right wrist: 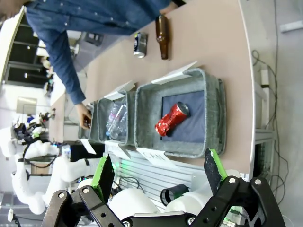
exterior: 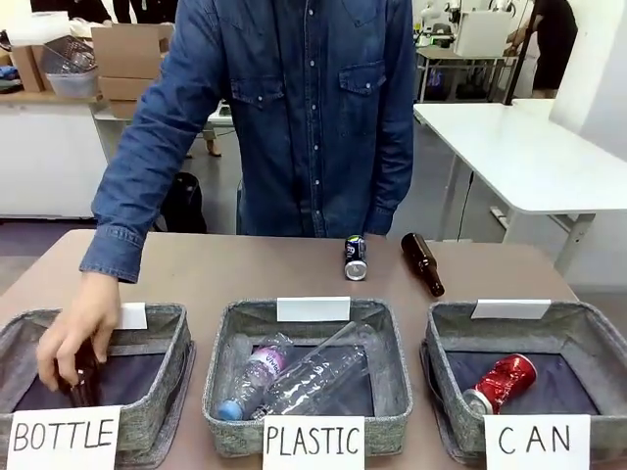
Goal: Sort the can waste into the basket.
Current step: Pick up the can waste from the table and place it in the right Fabric basket.
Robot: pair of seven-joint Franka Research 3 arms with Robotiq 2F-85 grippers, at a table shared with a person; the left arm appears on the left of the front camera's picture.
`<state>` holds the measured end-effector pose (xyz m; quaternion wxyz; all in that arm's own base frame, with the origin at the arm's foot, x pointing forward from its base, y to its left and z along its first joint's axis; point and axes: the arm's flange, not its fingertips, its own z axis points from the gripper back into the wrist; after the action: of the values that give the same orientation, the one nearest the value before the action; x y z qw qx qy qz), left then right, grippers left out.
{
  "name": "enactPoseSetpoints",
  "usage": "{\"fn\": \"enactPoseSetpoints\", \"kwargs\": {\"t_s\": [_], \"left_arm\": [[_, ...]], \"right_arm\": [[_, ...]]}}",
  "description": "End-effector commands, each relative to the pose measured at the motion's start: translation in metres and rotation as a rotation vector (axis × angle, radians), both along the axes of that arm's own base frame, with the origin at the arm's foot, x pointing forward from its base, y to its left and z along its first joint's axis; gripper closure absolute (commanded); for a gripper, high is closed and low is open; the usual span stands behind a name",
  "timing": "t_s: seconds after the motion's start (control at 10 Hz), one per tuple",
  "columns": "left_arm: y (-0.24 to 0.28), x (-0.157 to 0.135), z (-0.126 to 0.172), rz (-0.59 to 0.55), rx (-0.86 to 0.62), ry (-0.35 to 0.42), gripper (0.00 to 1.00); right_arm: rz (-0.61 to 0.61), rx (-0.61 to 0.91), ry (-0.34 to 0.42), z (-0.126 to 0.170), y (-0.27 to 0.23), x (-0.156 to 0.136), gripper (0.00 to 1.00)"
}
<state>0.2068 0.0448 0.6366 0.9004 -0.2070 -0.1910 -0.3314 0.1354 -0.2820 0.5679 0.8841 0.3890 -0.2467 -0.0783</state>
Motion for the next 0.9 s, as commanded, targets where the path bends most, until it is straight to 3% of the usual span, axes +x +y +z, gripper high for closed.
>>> {"fn": "enactPoseSetpoints", "kwargs": {"t_s": [0.0,0.2,0.3,0.5,0.8], "left_arm": [[0.019,-0.002,0.000,0.061,0.003,0.003,0.00],[0.075,0.025,-0.001,0.238,-0.028,0.100,0.00],[0.115,0.021,0.003,0.302,-0.079,0.135,0.00],[0.174,-0.002,0.006,0.388,-0.304,0.110,0.00],[0.169,0.012,-0.026,0.365,-0.371,0.143,0.00]], "right_arm": [[-0.021,0.001,0.013,0.005,0.000,-0.002,0.00],[-0.021,0.001,0.013,0.005,0.000,-0.002,0.00],[-0.021,0.001,0.013,0.005,0.000,-0.002,0.00],[-0.021,0.001,0.013,0.005,0.000,-0.002,0.00],[-0.021,0.001,0.013,0.005,0.000,-0.002,0.00]]}}
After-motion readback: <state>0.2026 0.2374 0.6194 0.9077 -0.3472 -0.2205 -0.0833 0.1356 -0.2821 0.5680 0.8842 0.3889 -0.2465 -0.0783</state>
